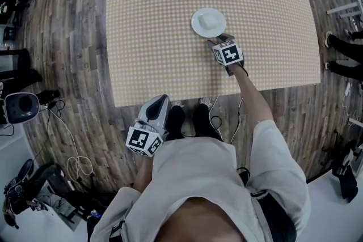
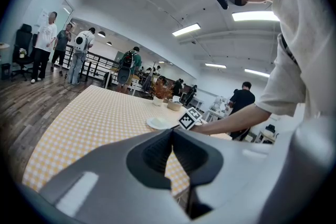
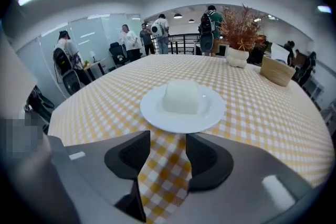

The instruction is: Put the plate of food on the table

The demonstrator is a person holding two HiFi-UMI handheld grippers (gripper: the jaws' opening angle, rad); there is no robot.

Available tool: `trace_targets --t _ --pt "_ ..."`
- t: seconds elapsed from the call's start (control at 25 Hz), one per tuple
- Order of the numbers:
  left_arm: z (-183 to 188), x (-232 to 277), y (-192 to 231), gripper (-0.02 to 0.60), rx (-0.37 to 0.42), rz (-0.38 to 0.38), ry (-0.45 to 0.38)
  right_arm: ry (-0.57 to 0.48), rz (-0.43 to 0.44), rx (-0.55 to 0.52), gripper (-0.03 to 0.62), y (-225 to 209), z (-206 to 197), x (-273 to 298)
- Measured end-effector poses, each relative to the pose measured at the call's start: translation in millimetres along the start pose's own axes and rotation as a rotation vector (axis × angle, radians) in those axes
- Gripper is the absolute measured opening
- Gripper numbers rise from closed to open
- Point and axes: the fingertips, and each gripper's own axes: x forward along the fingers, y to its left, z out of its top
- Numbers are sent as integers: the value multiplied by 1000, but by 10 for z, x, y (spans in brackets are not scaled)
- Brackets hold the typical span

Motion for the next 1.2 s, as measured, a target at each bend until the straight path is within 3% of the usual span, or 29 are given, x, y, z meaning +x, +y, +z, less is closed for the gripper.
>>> trace_targets --t 0.12,0.36,0.76,1.04,1.2 --pt "2 -18 9 9 0 -1 -4 2 -47 -6 177 -52 -50 -17" --pt "45 6 8 9 13 -7 -3 -15 -110 37 13 -184 -133 -112" --pt "87 123 -236 9 59 -73 -5 -191 -139 -13 -2 -51 -143 -738" --pt "217 282 -662 9 132 -142 -27 -408 -132 -17 -2 254 -47 -1731" --pt "209 330 -1035 9 165 -173 -30 -502 -138 2 -2 388 -215 -2315"
